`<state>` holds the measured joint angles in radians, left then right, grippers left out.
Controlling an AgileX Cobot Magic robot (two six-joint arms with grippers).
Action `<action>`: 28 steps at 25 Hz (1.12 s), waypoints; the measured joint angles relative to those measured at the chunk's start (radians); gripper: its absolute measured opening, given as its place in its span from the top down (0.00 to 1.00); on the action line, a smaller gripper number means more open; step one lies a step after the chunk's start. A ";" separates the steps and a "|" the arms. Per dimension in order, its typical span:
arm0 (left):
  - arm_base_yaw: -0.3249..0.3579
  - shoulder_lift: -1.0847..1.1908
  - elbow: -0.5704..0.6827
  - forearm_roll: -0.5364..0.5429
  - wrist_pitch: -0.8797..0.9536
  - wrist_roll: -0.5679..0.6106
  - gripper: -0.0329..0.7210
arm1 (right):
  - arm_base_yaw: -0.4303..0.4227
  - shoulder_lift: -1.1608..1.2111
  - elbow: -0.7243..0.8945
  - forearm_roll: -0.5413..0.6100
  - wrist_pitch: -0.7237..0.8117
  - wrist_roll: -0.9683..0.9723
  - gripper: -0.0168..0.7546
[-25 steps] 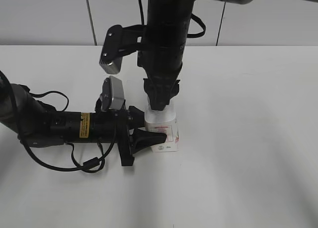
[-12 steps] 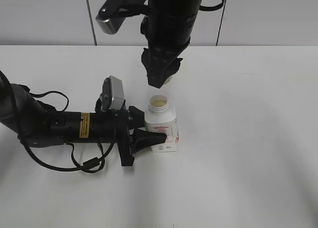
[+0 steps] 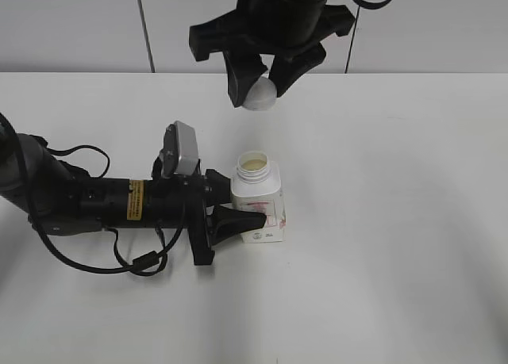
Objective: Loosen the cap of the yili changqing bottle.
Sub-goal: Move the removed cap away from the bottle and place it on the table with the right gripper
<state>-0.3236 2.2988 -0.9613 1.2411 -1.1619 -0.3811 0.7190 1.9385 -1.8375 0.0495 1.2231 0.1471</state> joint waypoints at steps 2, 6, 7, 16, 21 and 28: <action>0.000 0.000 0.000 0.000 -0.001 0.000 0.52 | 0.000 0.000 0.000 -0.001 0.000 0.089 0.48; 0.000 0.000 0.000 0.000 -0.001 0.000 0.52 | -0.006 0.000 0.000 -0.050 0.000 0.130 0.48; 0.000 0.000 0.000 0.000 -0.001 0.000 0.52 | -0.012 0.000 0.000 -0.061 0.000 0.132 0.48; 0.000 0.000 0.000 0.000 -0.001 0.000 0.52 | -0.172 0.000 0.000 -0.074 0.000 0.068 0.48; 0.000 0.000 0.000 0.000 -0.001 0.000 0.52 | -0.304 -0.001 0.015 -0.079 0.000 0.030 0.48; 0.000 0.000 0.000 0.000 -0.001 0.000 0.52 | -0.445 -0.001 0.172 -0.092 0.000 -0.013 0.48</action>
<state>-0.3236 2.2988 -0.9613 1.2411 -1.1626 -0.3811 0.2736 1.9377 -1.6657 -0.0428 1.2231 0.1345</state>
